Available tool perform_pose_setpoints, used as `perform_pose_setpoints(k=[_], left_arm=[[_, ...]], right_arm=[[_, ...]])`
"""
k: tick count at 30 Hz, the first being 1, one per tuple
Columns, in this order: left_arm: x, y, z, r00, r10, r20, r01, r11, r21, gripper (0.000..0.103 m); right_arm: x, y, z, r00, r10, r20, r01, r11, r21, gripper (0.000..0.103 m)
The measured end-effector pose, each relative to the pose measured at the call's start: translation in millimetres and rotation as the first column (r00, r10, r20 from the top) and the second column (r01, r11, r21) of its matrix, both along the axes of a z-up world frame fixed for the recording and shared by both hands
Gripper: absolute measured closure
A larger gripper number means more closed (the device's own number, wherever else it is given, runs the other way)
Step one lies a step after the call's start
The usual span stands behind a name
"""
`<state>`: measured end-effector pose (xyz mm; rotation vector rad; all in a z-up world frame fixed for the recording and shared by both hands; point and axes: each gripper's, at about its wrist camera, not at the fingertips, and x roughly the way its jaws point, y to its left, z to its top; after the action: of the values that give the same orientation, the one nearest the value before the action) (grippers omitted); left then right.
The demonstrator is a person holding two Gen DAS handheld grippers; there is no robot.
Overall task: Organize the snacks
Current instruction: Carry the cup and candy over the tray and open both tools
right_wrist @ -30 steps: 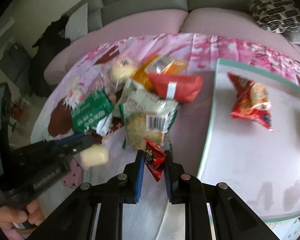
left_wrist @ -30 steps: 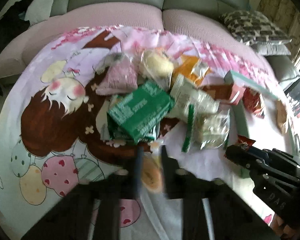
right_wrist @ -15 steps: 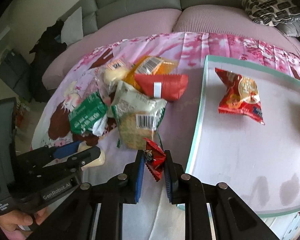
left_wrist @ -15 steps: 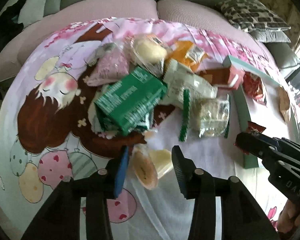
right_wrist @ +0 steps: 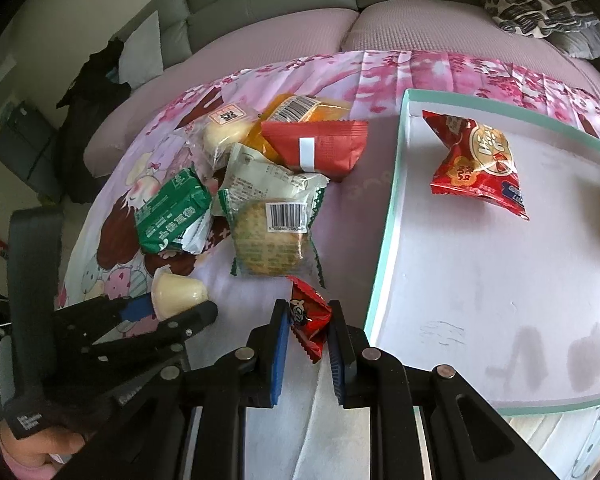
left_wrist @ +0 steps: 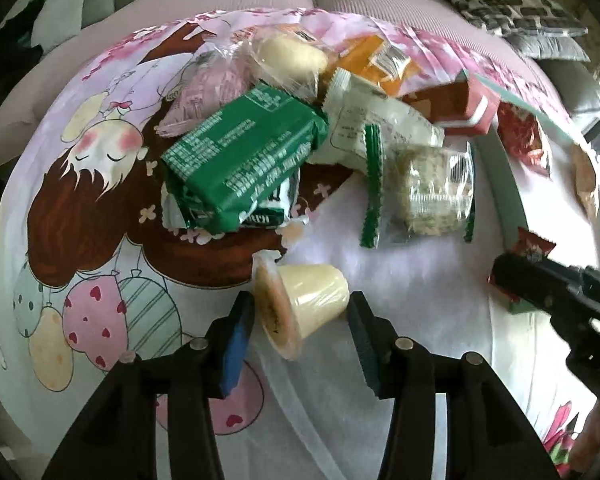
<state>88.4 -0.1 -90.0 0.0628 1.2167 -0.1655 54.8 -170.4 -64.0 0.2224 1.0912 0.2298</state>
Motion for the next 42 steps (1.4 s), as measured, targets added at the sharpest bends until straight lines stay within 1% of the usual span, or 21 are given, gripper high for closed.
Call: perform_pose_setpoints(k=[2, 6, 10, 12, 15, 18, 22, 24, 27, 31, 37, 42], left_arm=[[-0.1, 2.0, 1.4, 1.0, 0.011, 0.004, -0.011, 1.0, -0.005, 0.054], [0.1, 0.9, 4.5, 1.0, 0.001, 0.012, -0.001, 1.0, 0.011, 0.057], [0.1, -8.5, 16.5, 1.0, -0.009, 0.026, 0.008, 1.0, 0.027, 0.06], [-1.7, -11.7, 23.4, 0.999, -0.014, 0.037, 0.013, 0.999, 0.032, 0.061], [-3.5, -18.6, 38.1, 0.997, -0.028, 0.066, 0.026, 0.999, 0.038, 0.061], [-6.9, -27.1, 58.8, 0.993, -0.043, 0.106, 0.039, 0.999, 0.037, 0.061], [-9.9, -47.1, 87.1, 0.979, -0.095, 0.181, 0.091, 0.995, 0.029, 0.061], [-10.9, -59.6, 94.6, 0.971, -0.128, 0.203, 0.128, 0.992, 0.015, 0.06], [-5.7, -82.2, 99.3, 0.957, -0.193, 0.217, 0.194, 0.981, 0.017, 0.06], [-2.7, -122.2, 98.3, 0.931, -0.296, 0.214, 0.302, 0.953, 0.006, 0.06], [-4.0, -180.2, 95.9, 0.885, -0.42, 0.202, 0.425, 0.905, 0.02, 0.06], [-1.4, -214.1, 88.1, 0.86, -0.478, 0.179, 0.486, 0.874, 0.001, 0.06]], right_arm=[[-0.7, -2.0, 0.6, 1.0, -0.004, 0.0, 0.004, 1.0, 0.003, 0.083], [0.3, -1.8, 1.0, 1.0, -0.006, 0.002, 0.006, 1.0, 0.01, 0.083], [-2.0, -2.6, 5.0, 1.0, -0.008, 0.012, 0.008, 1.0, 0.021, 0.083], [-3.4, -5.3, 9.3, 1.0, -0.013, 0.023, 0.012, 0.999, 0.03, 0.083], [-5.5, -11.3, 17.3, 0.999, -0.024, 0.039, 0.022, 0.999, 0.046, 0.083], [-8.3, -21.1, 27.1, 0.997, -0.043, 0.06, 0.039, 0.997, 0.062, 0.083], [-10.7, -43.2, 35.9, 0.992, -0.102, 0.074, 0.097, 0.993, 0.065, 0.083], [-10.9, -57.0, 36.3, 0.988, -0.141, 0.068, 0.137, 0.989, 0.058, 0.083], [-14.3, -84.6, 35.9, 0.976, -0.209, 0.06, 0.206, 0.977, 0.047, 0.083], [-20.2, -124.6, 31.7, 0.95, -0.31, 0.041, 0.309, 0.95, 0.033, 0.083], [-32.8, -183.0, 23.0, 0.894, -0.448, 0.013, 0.448, 0.894, 0.006, 0.083], [-45.2, -220.8, 17.4, 0.844, -0.536, -0.01, 0.536, 0.844, -0.011, 0.083]])
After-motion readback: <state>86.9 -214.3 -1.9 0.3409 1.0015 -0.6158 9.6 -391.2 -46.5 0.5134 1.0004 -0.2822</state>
